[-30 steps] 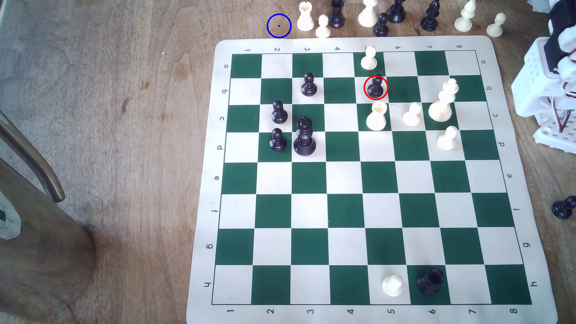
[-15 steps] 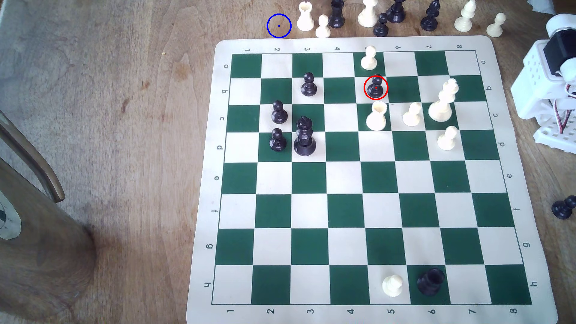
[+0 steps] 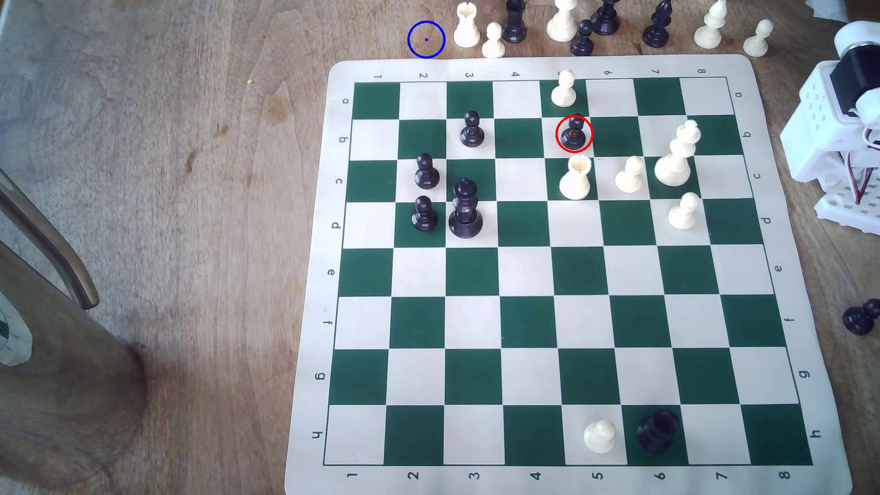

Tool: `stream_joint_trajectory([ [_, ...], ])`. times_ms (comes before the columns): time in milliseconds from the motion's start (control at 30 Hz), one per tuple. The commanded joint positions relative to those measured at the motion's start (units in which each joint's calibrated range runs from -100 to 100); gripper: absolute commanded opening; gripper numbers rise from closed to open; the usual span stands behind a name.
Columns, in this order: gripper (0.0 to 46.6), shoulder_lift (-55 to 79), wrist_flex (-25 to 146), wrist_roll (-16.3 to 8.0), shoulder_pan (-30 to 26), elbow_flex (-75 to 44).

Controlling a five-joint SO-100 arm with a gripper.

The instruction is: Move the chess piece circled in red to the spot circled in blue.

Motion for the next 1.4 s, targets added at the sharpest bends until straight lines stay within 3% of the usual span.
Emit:
stream_joint_trajectory([
  [0,0.2,0.06,17.1,0.1,2.21,-5.2],
  [67,0.2,0.06,35.28,0.63,2.52,-10.46],
  [333,0.2,11.18,61.0,-3.32,1.19,-14.08],
  [467,4.2,23.15,66.81,-5.13,2.05,-18.98],
  [667,0.2,48.27,86.06,-10.06,2.83,-39.56],
  [800,0.5,54.55,86.3,-10.89,3.22,-40.1],
  [867,5.2,56.17,83.52,-12.89,3.77,-39.83],
  [1000,12.1,60.5,81.96,-13.58,4.87,-39.38],
  [1233,8.6,71.87,84.34,-13.48,6.27,-39.11],
  [1367,12.7,74.08,82.29,-12.94,7.13,-37.02],
])
